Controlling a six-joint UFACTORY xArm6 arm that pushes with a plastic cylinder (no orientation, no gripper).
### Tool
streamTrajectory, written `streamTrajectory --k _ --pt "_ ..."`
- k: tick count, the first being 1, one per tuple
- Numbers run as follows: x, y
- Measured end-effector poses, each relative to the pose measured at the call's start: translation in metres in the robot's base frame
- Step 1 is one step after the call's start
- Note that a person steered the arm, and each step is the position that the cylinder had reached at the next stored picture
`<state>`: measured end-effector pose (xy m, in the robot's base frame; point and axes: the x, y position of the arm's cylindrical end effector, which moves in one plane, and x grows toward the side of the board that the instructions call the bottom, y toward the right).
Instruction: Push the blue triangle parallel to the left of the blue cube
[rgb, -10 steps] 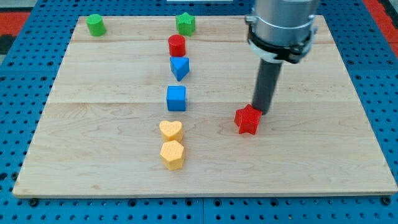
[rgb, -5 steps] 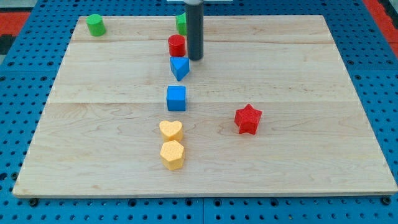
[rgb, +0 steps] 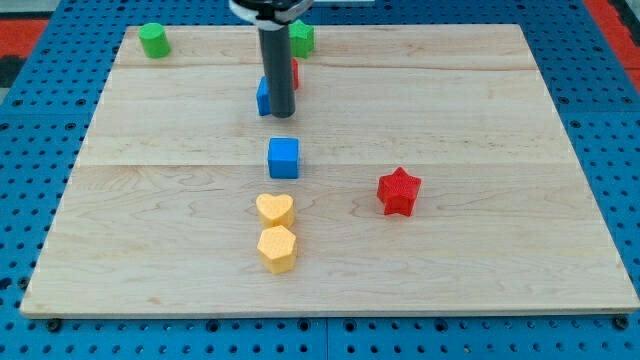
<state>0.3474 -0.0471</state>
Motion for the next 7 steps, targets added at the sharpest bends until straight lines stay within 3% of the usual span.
streamTrajectory --k 2,3,4,5,6,7 --pt "-0.031 0.031" --pt "-0.042 -0.033" --pt "-0.012 -0.090" --pt "0.029 -0.098" --pt "-0.010 -0.106" --pt "0.025 -0.160"
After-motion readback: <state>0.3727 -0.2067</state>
